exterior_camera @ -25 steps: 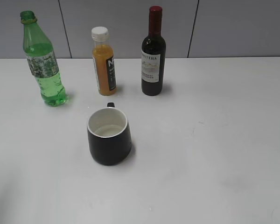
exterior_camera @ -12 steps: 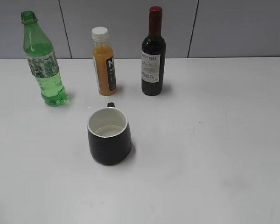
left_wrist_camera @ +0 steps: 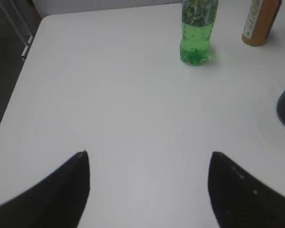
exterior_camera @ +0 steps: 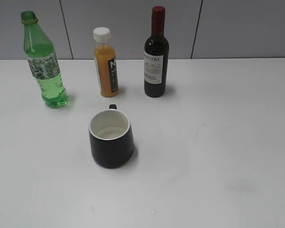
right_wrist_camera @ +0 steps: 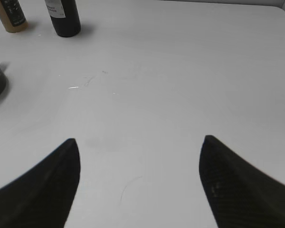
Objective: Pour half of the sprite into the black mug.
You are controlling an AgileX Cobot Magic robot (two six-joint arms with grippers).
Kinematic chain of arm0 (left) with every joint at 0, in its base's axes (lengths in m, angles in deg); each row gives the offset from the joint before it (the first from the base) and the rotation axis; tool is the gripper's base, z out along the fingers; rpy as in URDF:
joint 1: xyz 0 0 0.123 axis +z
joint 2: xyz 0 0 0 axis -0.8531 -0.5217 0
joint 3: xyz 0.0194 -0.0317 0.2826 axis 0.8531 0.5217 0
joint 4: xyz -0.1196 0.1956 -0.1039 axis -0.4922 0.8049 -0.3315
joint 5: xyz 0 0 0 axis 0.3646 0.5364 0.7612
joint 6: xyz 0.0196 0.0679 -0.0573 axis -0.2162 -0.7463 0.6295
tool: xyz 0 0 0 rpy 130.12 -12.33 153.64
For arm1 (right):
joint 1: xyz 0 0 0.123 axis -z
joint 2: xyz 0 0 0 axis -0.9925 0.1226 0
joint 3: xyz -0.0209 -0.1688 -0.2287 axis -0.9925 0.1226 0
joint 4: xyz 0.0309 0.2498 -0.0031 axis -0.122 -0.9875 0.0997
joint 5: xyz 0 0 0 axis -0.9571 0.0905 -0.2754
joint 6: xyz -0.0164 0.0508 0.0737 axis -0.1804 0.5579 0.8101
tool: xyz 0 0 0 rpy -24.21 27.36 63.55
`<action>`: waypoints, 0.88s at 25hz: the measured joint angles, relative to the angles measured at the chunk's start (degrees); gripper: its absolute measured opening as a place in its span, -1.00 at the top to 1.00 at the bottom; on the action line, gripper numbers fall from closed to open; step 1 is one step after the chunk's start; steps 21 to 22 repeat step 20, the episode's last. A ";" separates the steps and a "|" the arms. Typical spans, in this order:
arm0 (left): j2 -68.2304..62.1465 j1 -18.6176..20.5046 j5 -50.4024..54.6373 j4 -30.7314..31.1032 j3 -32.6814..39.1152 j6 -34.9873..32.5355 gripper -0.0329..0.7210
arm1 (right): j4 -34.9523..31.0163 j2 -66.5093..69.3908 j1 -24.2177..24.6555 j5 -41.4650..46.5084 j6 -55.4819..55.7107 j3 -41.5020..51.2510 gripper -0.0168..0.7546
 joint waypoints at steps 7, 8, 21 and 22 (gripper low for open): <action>10.68 0.00 2.05 1.24 1.28 0.32 -0.66 | 0.00 0.00 0.00 0.00 0.00 0.00 -0.57; 11.49 0.00 2.97 1.69 1.43 0.38 -0.66 | 0.00 0.00 0.00 0.00 0.00 0.00 -0.57; 11.91 -1.46 3.82 2.71 2.26 2.93 -0.66 | -0.02 0.00 0.00 0.00 0.00 0.00 -0.57; 11.91 -1.46 3.82 2.71 2.26 2.93 -0.66 | -0.02 0.00 0.00 0.00 0.00 0.00 -0.57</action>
